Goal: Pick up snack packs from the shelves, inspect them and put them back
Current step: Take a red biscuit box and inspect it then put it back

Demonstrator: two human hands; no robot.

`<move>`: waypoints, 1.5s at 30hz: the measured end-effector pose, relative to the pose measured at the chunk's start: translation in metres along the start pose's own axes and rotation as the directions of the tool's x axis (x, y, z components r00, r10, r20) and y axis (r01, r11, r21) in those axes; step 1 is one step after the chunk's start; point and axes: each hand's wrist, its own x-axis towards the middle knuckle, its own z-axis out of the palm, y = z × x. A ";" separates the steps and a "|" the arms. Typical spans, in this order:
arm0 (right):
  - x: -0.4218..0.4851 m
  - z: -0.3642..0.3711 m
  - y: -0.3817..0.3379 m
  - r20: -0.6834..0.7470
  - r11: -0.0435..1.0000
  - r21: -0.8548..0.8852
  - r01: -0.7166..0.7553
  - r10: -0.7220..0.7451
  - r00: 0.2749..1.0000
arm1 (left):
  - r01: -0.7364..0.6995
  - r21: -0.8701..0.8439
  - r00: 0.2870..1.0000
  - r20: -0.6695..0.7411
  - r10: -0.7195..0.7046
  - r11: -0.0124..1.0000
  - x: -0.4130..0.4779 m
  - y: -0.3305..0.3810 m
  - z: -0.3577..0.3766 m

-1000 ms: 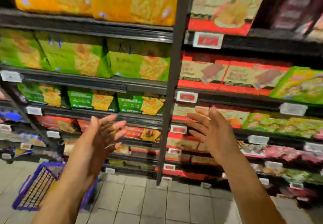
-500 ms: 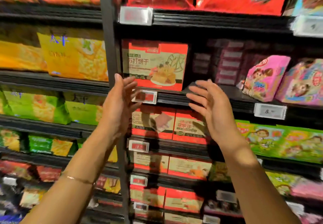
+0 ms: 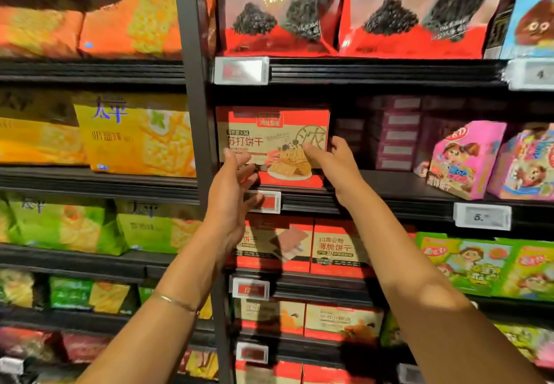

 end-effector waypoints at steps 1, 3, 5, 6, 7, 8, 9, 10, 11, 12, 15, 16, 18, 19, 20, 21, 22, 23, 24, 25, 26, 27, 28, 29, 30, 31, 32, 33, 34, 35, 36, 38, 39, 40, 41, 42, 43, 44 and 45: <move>0.001 0.000 -0.001 0.011 1.000 0.000 -0.008 0.008 1.000 | 0.003 0.003 1.000 -0.003 -0.003 1.000 0.002 0.000 -0.001; 0.002 0.002 -0.001 0.007 1.000 0.001 0.013 -0.013 1.000 | 0.010 0.002 1.000 -0.001 -0.010 1.000 0.005 0.001 -0.003; -0.001 0.001 -0.001 -0.013 0.999 0.022 0.036 -0.035 0.999 | 0.010 0.012 1.000 0.006 -0.010 1.000 0.007 0.000 -0.004; -0.001 -0.001 -0.002 -0.025 0.998 0.051 0.048 -0.046 0.999 | 0.006 0.025 1.000 0.010 -0.007 1.000 0.008 -0.001 -0.005; -0.002 -0.004 -0.003 -0.034 0.994 0.093 0.062 -0.059 0.998 | 0.003 0.038 1.000 0.015 -0.003 0.999 0.009 -0.002 -0.006; -0.004 -0.007 -0.004 -0.043 0.987 0.140 0.076 -0.071 0.997 | -0.002 0.051 1.000 0.022 0.001 0.999 0.009 -0.002 -0.007; -0.006 -0.010 -0.006 -0.058 0.979 0.186 0.086 -0.076 0.995 | -0.009 0.063 1.000 0.029 0.008 0.998 0.010 -0.002 -0.008; -0.008 -0.014 -0.009 -0.071 0.968 0.232 0.090 -0.075 0.995 | -0.022 0.078 0.999 0.033 0.019 0.997 0.010 -0.002 -0.008; -0.010 -0.018 -0.011 -0.080 0.958 0.271 0.089 -0.070 0.994 | -0.040 0.099 0.999 0.036 0.036 0.994 0.009 -0.001 -0.009; -0.011 -0.022 -0.013 -0.086 0.947 0.308 0.087 -0.064 0.994 | -0.061 0.129 0.998 0.037 0.056 0.990 0.009 0.000 -0.009; -0.022 -0.037 -0.019 -0.115 0.918 0.394 0.049 -0.004 0.993 | -0.113 0.195 0.993 0.037 0.108 0.974 0.006 0.003 -0.010; -0.029 -0.043 -0.020 -0.123 0.911 0.408 0.051 0.000 0.992 | -0.129 0.206 0.992 0.036 0.124 0.970 0.004 0.004 -0.012; -0.046 -0.052 -0.021 -0.128 0.905 0.418 0.076 -0.024 0.991 | -0.176 0.248 0.984 0.032 0.174 0.953 -0.003 0.009 -0.014; -0.055 -0.056 -0.021 -0.127 0.903 0.421 0.081 -0.030 0.991 | -0.202 0.266 0.979 0.043 0.198 0.943 -0.005 0.013 -0.015; -0.066 -0.058 -0.021 -0.124 0.897 0.435 0.080 -0.029 0.992 | -0.215 0.265 0.977 0.074 0.202 0.940 -0.008 0.018 -0.015; -0.077 -0.060 -0.020 -0.111 0.887 0.455 0.075 -0.028 0.993 | -0.205 0.240 0.976 0.130 0.178 0.949 -0.011 0.023 -0.015; -0.088 -0.061 -0.019 -0.084 0.878 0.473 0.068 -0.032 0.996 | -0.181 0.199 0.970 0.200 0.141 0.963 -0.015 0.028 -0.015; -0.097 -0.061 -0.017 -0.054 0.872 0.485 0.066 -0.046 0.998 | -0.154 0.172 0.959 0.262 0.105 0.973 -0.018 0.032 -0.016; -0.108 -0.060 -0.014 -0.024 0.869 0.489 0.071 -0.068 0.997 | -0.140 0.170 0.946 0.314 0.081 0.975 -0.022 0.034 -0.017; -0.117 -0.059 -0.010 0.003 0.871 0.483 0.087 -0.101 0.995 | -0.140 0.173 0.933 0.353 0.071 0.975 -0.026 0.034 -0.020; -0.126 -0.057 -0.005 0.027 0.875 0.471 0.114 -0.144 0.989 | -0.157 0.171 0.924 0.374 0.084 0.973 -0.029 0.032 -0.023; -0.134 -0.057 0.000 0.046 0.878 0.456 0.149 -0.190 0.981 | -0.193 0.149 0.919 0.375 0.125 0.970 -0.033 0.028 -0.028; -0.141 -0.058 0.007 0.065 0.881 0.435 0.187 -0.238 0.969 | -0.259 0.123 0.914 0.353 0.201 0.958 -0.036 0.022 -0.034; -0.146 -0.060 0.015 0.092 0.884 0.411 0.224 -0.285 0.954 | -0.350 0.110 0.899 0.319 0.300 0.930 -0.040 0.014 -0.042; -0.150 -0.063 0.024 0.127 0.885 0.392 0.251 -0.322 0.938 | -0.452 0.114 0.869 0.279 0.408 0.885 -0.045 0.006 -0.050; -0.154 -0.067 0.033 0.158 0.888 0.381 0.258 -0.338 0.928 | -0.547 0.127 0.825 0.245 0.509 0.827 -0.051 0.000 -0.059; -0.157 -0.071 0.040 0.178 0.892 0.377 0.249 -0.334 0.926 | -0.633 0.142 0.768 0.231 0.597 0.761 -0.056 -0.005 -0.068; -0.159 -0.074 0.047 0.183 0.895 0.373 0.243 -0.328 0.927 | -0.701 0.158 0.710 0.251 0.658 0.695 -0.061 -0.008 -0.074; -0.161 -0.076 0.052 0.181 0.897 0.368 0.245 -0.327 0.927 | -0.736 0.165 0.673 0.288 0.682 0.656 -0.066 -0.011 -0.080; -0.163 -0.077 0.057 0.185 0.898 0.361 0.251 -0.333 0.925 | -0.759 0.152 0.643 0.321 0.695 0.633 -0.071 -0.015 -0.086; -0.165 -0.077 0.060 0.199 0.899 0.358 0.254 -0.339 0.920 | -0.777 0.137 0.619 0.340 0.708 0.614 -0.078 -0.017 -0.093; -0.167 -0.073 0.061 0.231 0.897 0.361 0.254 -0.350 0.908 | -0.791 0.124 0.600 0.343 0.722 0.599 -0.085 -0.019 -0.103; -0.168 -0.071 0.060 0.241 0.895 0.363 0.258 -0.358 0.902 | -0.774 0.117 0.622 0.325 0.712 0.623 -0.087 -0.020 -0.103; -0.169 -0.070 0.058 0.253 0.892 0.367 0.263 -0.368 0.895 | -0.744 0.116 0.659 0.293 0.693 0.658 -0.088 -0.020 -0.104; -0.170 -0.068 0.055 0.269 0.889 0.371 0.268 -0.379 0.886 | -0.711 0.117 0.697 0.257 0.670 0.694 -0.088 -0.018 -0.102; -0.173 -0.067 0.049 0.288 0.887 0.374 0.272 -0.390 0.875 | -0.678 0.126 0.730 0.224 0.645 0.724 -0.087 -0.015 -0.100; -0.176 -0.065 0.043 0.312 0.886 0.372 0.278 -0.401 0.861 | -0.647 0.126 0.759 0.202 0.619 0.752 -0.084 -0.014 -0.101; -0.180 -0.064 0.036 0.343 0.887 0.364 0.285 -0.412 0.844 | -0.615 0.125 0.785 0.188 0.590 0.779 -0.084 -0.016 -0.102; -0.184 -0.062 0.029 0.377 0.890 0.354 0.289 -0.418 0.827 | -0.588 0.121 0.806 0.169 0.567 0.800 -0.084 -0.019 -0.104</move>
